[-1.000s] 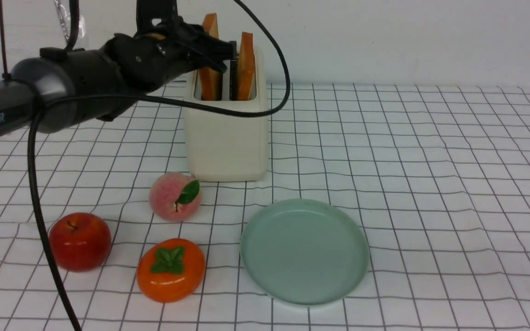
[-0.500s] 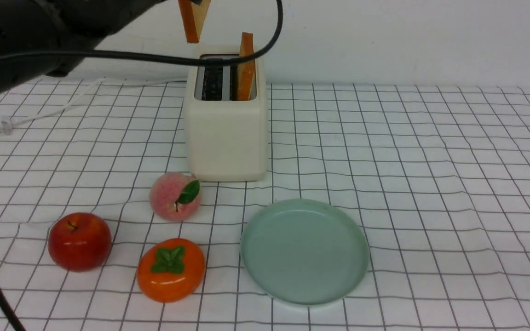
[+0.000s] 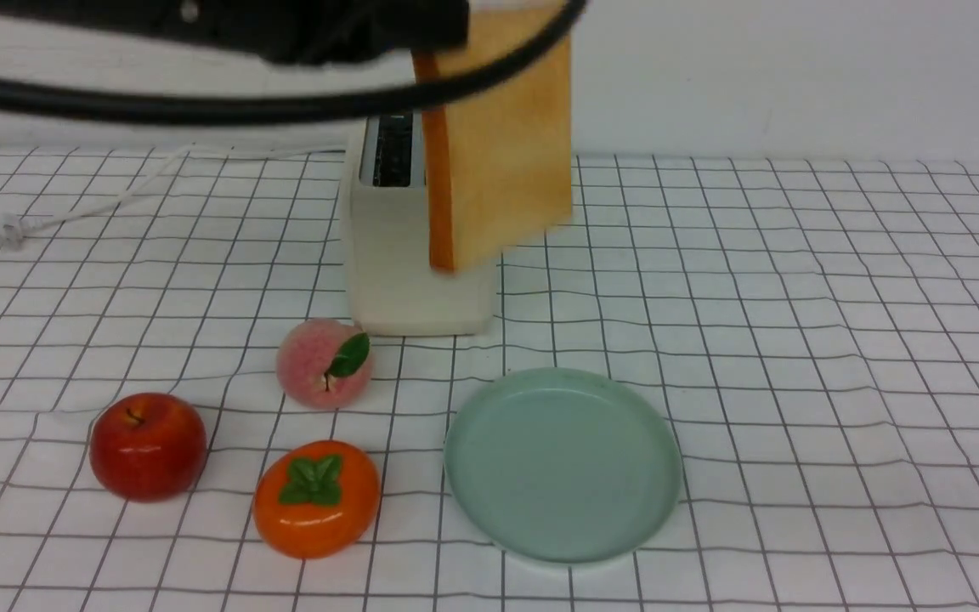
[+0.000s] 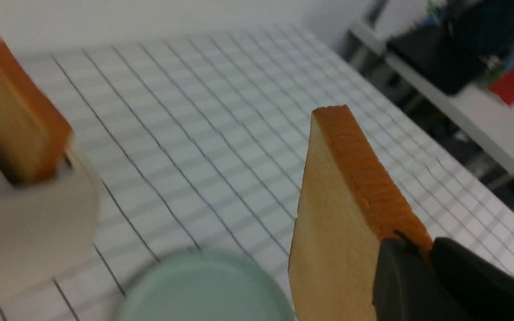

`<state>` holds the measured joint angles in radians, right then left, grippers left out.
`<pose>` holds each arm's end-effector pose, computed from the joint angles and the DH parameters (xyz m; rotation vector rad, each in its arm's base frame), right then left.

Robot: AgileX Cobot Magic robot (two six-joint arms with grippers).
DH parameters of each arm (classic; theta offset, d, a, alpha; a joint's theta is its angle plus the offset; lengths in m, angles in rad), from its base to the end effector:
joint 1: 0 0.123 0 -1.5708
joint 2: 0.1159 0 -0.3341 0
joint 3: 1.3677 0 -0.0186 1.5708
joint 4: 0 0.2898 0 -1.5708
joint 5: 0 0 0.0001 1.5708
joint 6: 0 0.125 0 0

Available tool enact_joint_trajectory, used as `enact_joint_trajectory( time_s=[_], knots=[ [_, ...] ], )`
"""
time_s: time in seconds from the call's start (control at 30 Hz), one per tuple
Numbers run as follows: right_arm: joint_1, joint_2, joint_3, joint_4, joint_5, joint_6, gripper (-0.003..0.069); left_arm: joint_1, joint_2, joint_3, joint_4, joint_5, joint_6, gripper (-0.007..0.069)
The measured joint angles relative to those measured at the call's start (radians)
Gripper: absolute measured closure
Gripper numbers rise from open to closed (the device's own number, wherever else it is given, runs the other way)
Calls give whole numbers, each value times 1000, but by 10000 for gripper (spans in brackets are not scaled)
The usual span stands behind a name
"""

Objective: Take toasted bread from bread machine on white checkered table place on plate.
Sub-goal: 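Place the slice of bread on the plate with the left gripper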

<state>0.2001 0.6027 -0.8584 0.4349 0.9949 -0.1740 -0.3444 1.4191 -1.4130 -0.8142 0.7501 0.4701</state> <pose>0.1002 0.0654 0.3912 -0.3446 2.1571 0.5486 0.3285 -0.1837 0.4480 0.4906 2.0419 -0.8595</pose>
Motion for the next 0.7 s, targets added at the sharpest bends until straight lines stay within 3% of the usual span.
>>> enact_joint_trajectory(
  time_s=[0.2,0.47,0.7],
  knots=[
    [0,-15,-67,-3,54,-22,659,-79,79,205,-136,-23,93,582],
    [0,-117,-85,-20,131,-26,659,-129,260,224,-324,-136,203,582],
    [0,-155,-85,-23,180,-26,659,-128,344,224,-372,-231,212,582]
  ],
)
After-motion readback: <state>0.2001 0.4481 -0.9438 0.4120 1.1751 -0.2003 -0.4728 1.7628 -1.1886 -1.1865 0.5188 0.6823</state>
